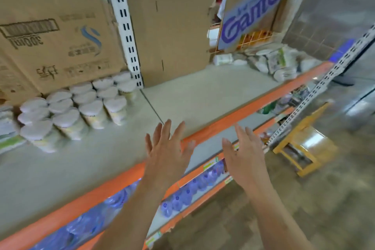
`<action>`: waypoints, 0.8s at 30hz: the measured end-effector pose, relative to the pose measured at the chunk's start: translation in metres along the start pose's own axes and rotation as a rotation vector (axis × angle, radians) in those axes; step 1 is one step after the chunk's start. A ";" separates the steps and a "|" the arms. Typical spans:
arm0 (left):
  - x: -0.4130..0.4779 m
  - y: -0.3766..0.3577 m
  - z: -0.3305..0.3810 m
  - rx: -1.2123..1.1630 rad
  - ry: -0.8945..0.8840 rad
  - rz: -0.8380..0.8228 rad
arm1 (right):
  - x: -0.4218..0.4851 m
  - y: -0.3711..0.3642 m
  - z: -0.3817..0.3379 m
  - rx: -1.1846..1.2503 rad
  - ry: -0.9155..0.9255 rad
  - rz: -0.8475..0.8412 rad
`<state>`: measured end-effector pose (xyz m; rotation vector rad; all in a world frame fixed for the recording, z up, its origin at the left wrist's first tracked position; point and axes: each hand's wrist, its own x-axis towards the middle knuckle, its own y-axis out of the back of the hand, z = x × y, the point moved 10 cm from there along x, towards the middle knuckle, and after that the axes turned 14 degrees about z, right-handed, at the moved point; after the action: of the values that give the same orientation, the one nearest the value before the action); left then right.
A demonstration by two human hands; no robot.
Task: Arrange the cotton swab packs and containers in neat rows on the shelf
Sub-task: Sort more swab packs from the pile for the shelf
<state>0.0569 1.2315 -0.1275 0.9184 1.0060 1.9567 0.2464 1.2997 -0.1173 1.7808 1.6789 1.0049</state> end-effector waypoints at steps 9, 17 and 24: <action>0.052 -0.067 0.133 -0.075 -0.216 -0.090 | 0.072 0.061 0.087 0.067 -0.144 0.147; 0.128 -0.144 0.216 -0.141 -0.277 -0.129 | 0.171 0.085 0.149 0.091 -0.230 0.165; 0.209 -0.193 0.267 -0.198 -0.289 -0.135 | 0.276 0.093 0.164 0.123 -0.233 0.172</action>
<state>0.2370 1.5780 -0.1242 0.9611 0.6775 1.7160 0.4245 1.5818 -0.0956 2.0634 1.4917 0.7415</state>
